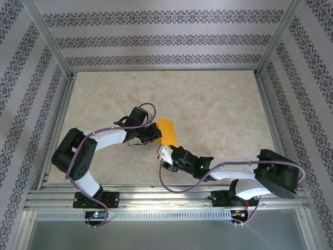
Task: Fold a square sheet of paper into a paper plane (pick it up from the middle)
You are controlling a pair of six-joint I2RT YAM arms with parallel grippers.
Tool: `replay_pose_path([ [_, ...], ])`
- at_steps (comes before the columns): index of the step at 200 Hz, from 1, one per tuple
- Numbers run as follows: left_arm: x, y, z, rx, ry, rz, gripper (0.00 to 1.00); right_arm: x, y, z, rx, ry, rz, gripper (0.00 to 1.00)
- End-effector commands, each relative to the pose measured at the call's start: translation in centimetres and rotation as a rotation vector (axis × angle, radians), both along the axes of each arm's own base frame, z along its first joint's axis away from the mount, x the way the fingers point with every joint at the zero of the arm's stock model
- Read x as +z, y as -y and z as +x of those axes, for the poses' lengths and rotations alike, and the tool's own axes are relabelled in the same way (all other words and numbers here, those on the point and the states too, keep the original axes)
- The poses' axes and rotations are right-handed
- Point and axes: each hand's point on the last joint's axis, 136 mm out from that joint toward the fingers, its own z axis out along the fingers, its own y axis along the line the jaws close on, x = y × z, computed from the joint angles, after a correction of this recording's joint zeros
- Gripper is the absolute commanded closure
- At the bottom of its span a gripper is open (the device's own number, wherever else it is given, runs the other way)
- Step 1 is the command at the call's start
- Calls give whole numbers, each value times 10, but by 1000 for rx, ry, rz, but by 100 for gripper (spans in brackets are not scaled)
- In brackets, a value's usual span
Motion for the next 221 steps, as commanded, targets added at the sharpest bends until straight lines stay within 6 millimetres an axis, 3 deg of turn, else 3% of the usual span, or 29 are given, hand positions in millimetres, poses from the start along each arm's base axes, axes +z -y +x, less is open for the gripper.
replay_pose_path([
  [1,8,-4,1,22,5,-33,100,17,0,23,-107,120,39,45],
  [101,8,-1,5,43,-1,-71,100,-7,-5,20,-119,71,4,55],
  [129,6,-3,5,47,-5,-78,100,-4,-9,22,-125,70,23,67],
  [221,5,-5,5,54,-11,-75,100,5,0,28,-182,112,56,75],
])
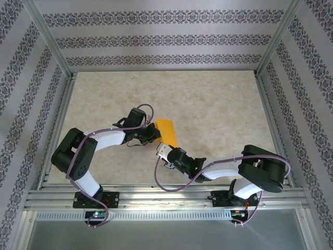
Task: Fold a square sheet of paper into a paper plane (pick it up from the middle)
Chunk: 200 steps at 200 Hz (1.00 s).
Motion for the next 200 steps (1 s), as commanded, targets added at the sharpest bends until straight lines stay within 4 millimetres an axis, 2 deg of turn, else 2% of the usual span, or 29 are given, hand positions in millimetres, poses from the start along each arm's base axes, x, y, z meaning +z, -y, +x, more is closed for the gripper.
replay_pose_path([
  [1,9,-2,4,14,16,-30,100,16,-3,4,-33,30,67,75],
  [64,7,-2,4,14,13,-22,100,14,-2,3,-31,30,70,83],
  [111,8,-3,4,13,17,-19,100,9,1,4,-41,10,63,95],
  [122,7,-4,4,12,16,-18,100,10,1,6,-49,2,76,100],
  [140,8,-6,4,14,21,-11,99,10,3,8,-70,-23,94,100],
  [152,9,-9,4,14,25,-5,93,11,4,9,-78,-42,112,100],
  [169,11,-17,5,20,37,26,77,12,4,9,-89,-98,151,100],
  [188,15,-34,8,45,80,111,63,6,-2,2,-52,-271,226,100],
  [200,23,-44,11,49,105,152,59,6,-5,1,-47,-360,277,100],
])
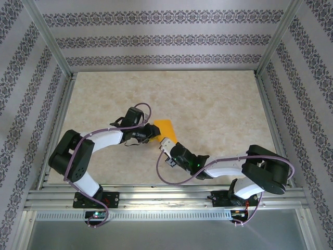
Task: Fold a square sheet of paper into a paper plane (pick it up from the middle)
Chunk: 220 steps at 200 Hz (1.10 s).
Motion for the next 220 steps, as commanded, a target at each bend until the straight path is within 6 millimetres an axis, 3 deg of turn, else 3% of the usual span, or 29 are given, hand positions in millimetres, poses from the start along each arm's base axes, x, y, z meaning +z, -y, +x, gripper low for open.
replay_pose_path([
  [1,17,-25,7,21,70,102,59,2,-12,-10,36,-211,139,100],
  [28,33,-36,19,13,106,143,59,10,-27,-21,112,-368,255,100],
  [59,45,-33,43,-15,137,112,64,15,-37,-25,144,-490,308,100],
  [111,38,3,75,-131,131,20,79,11,-41,-22,117,-574,369,100],
  [152,11,24,77,-207,73,-32,83,7,-43,-19,98,-637,413,100],
  [179,-12,33,68,-250,33,2,85,5,-42,-17,80,-644,416,100],
  [220,-54,25,52,-265,-43,83,87,3,-43,-18,82,-673,427,100],
])
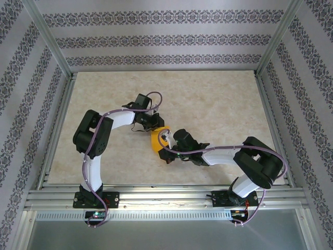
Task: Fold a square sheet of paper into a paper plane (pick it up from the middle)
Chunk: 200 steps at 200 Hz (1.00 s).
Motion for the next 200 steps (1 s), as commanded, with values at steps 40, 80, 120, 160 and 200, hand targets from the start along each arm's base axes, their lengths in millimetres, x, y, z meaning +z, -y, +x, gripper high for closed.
replay_pose_path([
  [40,-41,-14,-27,-70,-69,110,89,2,1,13,-34,-71,49,100],
  [80,-49,-20,-34,-76,-82,139,89,-9,17,31,-113,-116,19,100],
  [120,-46,-17,-30,-76,-74,131,89,-13,28,44,-131,-101,-11,100],
  [160,-46,-18,-31,-72,-79,131,89,-19,35,50,-136,-90,-49,100],
  [200,-45,-16,-29,-65,-76,122,89,-24,37,52,-141,-93,-67,100],
])
